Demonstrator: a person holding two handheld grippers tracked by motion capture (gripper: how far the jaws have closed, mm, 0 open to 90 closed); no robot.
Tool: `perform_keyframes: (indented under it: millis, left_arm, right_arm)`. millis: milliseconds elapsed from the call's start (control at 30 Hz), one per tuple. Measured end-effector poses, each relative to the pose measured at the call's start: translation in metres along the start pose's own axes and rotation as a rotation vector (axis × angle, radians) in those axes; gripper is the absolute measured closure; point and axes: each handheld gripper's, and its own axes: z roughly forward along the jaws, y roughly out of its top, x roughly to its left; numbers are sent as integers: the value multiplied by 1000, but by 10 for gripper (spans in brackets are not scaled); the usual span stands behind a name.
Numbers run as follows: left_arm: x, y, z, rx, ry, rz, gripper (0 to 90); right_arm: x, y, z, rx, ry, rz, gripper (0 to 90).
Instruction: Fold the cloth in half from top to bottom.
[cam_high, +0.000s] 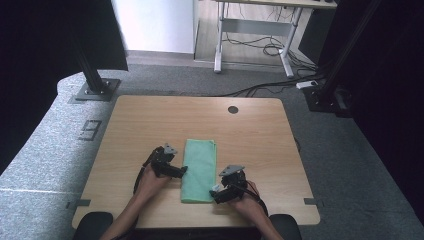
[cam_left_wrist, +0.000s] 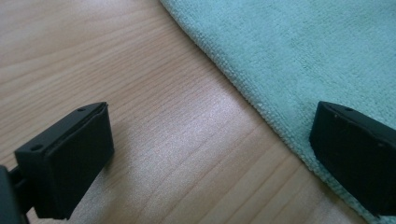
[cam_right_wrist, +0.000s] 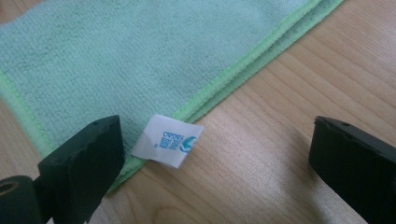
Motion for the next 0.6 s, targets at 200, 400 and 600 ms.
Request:
perform_keyframes:
  millis: [200, 400, 600]
  left_arm:
    - [0, 0, 0, 0, -1, 1, 0]
    - [0, 0, 0, 0, -1, 1, 0]
    - [0, 0, 0, 0, -2, 1, 0]
  right_arm:
    - [-9, 9, -2, -40, 19, 47, 48]
    - [-27, 24, 1, -66, 11, 67, 37]
    - [-42, 42, 10, -74, -7, 70, 29]
